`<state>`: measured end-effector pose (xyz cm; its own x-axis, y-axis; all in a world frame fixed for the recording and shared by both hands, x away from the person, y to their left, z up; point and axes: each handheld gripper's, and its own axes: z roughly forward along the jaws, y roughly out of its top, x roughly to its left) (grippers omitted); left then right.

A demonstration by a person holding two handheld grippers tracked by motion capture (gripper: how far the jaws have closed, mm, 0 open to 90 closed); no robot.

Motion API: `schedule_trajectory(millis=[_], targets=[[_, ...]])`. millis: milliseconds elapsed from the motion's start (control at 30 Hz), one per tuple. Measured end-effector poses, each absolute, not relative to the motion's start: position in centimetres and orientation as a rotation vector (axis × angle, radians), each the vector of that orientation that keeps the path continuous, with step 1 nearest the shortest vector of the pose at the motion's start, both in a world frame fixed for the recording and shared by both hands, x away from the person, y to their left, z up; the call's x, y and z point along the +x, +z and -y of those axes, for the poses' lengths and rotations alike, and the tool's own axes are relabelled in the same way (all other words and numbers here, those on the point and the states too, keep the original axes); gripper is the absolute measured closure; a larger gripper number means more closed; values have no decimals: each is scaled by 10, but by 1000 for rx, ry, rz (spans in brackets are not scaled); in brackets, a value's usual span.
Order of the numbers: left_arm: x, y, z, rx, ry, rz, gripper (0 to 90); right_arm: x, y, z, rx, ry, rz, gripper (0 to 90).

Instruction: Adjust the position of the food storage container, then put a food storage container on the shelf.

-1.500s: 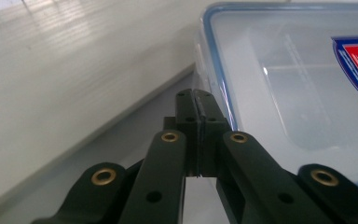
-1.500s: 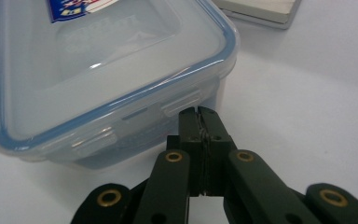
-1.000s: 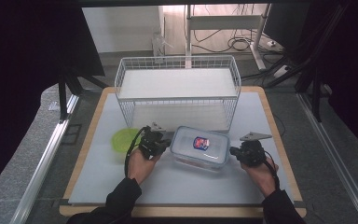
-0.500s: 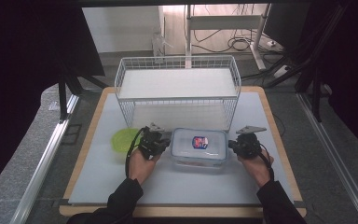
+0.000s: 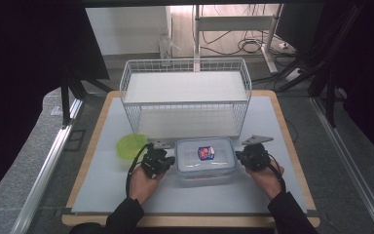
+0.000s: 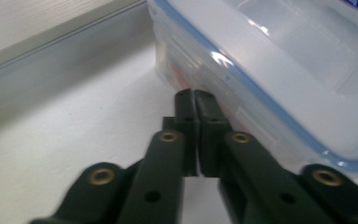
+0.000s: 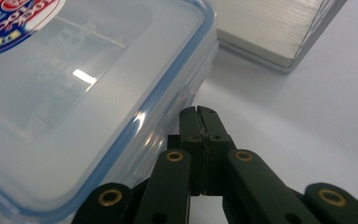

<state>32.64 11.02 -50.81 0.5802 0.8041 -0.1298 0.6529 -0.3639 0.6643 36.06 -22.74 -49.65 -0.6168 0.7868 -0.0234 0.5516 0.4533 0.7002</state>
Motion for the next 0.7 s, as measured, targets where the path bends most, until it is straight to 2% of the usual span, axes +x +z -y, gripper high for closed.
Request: schedule_trajectory(millis=[67,100,133,167,200,233,367,500,600,700], targets=[[324,-507,-114,2121,319,-1157,741,358,-495,228,1128,926,-2365,816],[324,-507,-114,2121,319,-1157,686,358,-495,228,1128,926,-2365,816],[319,-501,-122,2103,378,-1166,642,355,-494,234,1122,931,-2357,714],[319,-501,-122,2103,378,-1166,587,354,-492,238,1126,956,-2351,663],[316,-498,-127,2079,379,-1172,587,354,-492,238,1126,956,-2351,663],[311,-493,-136,2015,324,-1149,448,352,-489,248,1129,1009,-2327,547],[306,-488,-139,1990,275,-1097,273,354,-487,255,1121,1056,-2316,386],[309,-489,-141,1963,234,-1066,137,353,-484,257,1081,1058,-2311,271],[313,-494,-139,1992,232,-1051,118,353,-482,258,1073,1079,-2312,225],[315,-495,-135,1999,230,-991,44,353,-478,257,1034,1099,-2308,173]])
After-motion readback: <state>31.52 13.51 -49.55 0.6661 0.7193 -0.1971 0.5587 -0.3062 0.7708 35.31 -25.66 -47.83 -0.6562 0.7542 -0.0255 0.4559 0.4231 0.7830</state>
